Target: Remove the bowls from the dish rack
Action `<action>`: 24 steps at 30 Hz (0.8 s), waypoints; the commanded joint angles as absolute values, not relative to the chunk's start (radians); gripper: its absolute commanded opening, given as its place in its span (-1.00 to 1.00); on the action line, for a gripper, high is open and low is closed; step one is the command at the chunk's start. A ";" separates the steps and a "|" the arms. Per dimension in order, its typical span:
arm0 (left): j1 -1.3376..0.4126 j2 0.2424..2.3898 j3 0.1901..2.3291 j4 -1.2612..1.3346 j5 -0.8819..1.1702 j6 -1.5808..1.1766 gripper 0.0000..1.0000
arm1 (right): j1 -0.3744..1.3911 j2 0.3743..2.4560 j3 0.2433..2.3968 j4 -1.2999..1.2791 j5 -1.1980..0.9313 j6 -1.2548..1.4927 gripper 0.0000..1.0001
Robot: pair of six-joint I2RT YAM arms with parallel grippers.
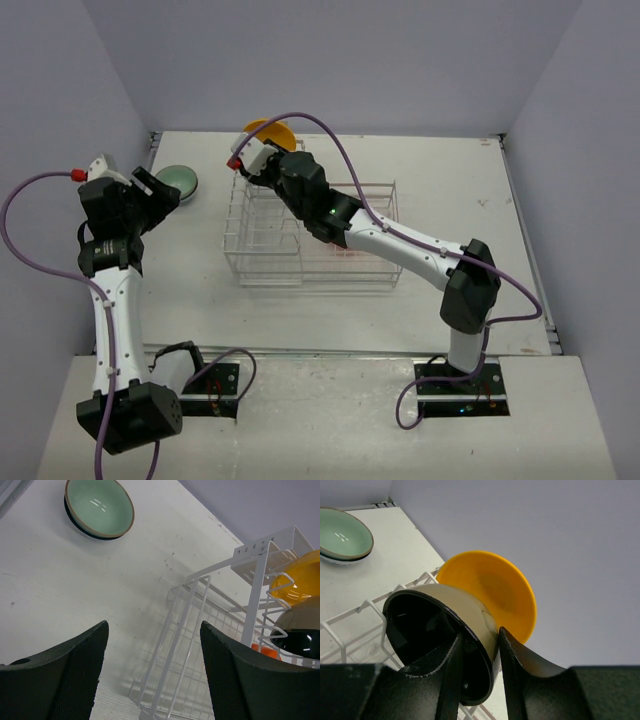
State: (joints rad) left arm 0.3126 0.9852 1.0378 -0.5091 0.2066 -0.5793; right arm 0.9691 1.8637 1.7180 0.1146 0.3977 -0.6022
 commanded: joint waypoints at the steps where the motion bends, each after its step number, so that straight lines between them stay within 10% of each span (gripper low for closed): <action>1: 0.310 0.962 1.031 -0.471 0.221 -0.554 0.49 | 0.965 1.868 1.721 0.164 0.376 -0.595 -0.31; 24: 0.310 0.928 0.977 -0.459 0.218 -0.558 0.50 | 0.965 1.864 1.655 0.207 0.379 -0.591 -0.77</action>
State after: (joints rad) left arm 0.3126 0.9493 0.9829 -0.5056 0.2062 -0.5797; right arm 0.9497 1.8637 1.6768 0.1905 0.4129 -0.6144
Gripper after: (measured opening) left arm 0.748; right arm 0.154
